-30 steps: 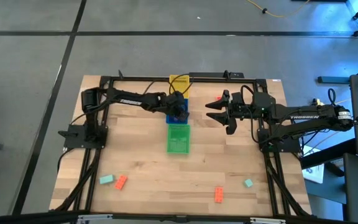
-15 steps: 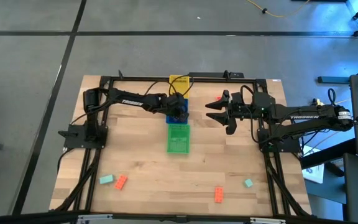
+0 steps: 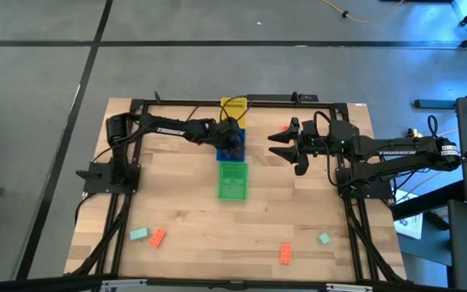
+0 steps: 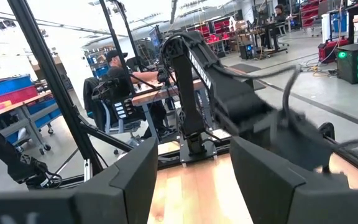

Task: Sort & place blocks by color
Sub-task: Put the top light blue block into the green basket

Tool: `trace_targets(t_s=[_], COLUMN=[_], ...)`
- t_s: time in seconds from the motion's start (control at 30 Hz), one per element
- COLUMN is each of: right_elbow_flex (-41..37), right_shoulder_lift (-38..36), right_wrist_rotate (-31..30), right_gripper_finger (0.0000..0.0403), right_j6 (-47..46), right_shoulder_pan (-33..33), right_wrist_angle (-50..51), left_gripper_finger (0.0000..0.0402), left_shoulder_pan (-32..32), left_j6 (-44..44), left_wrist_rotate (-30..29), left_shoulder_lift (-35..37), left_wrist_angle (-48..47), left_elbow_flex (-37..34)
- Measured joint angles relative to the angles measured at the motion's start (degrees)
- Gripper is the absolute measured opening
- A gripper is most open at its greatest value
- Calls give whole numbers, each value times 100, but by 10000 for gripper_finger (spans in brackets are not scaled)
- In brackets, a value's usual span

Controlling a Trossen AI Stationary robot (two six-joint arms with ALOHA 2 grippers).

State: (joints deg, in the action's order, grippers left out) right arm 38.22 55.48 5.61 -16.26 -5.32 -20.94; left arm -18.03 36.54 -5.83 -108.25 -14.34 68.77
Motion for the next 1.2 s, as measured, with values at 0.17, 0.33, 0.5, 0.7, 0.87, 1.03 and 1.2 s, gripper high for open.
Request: trace_targets(t_s=[0.17,0.33,0.5,0.7,0.87,1.03,1.2], right_elbow_flex=[0,0,0,0,0,0,0], right_shoulder_lift=[0,0,0,0,0,0,0], right_wrist_rotate=[0,0,0,0,2,4,2], right_gripper_finger=[205,205,205,205,205,205,205], right_j6=[1,1,1,2,3,25,25], right_shoulder_pan=[0,-2,0,-1,0,0,0], right_wrist_angle=[4,7,7,7,5,-4,-32], left_gripper_finger=[194,193,191,191,191,191,191], left_shoulder_pan=[-224,-300,-16,699,1212,1594,1782], left_j6=[-443,-1360,-2206,-2797,-2760,-2468,-2464], left_wrist_rotate=[277,189,204,237,166,-78,-90], left_shoulder_lift=[678,1819,2924,3758,4152,4352,4416], left_wrist_angle=[-11,178,505,1378,2877,4286,4506], left_elbow_flex=[0,0,0,-201,-1208,-2265,-2650])
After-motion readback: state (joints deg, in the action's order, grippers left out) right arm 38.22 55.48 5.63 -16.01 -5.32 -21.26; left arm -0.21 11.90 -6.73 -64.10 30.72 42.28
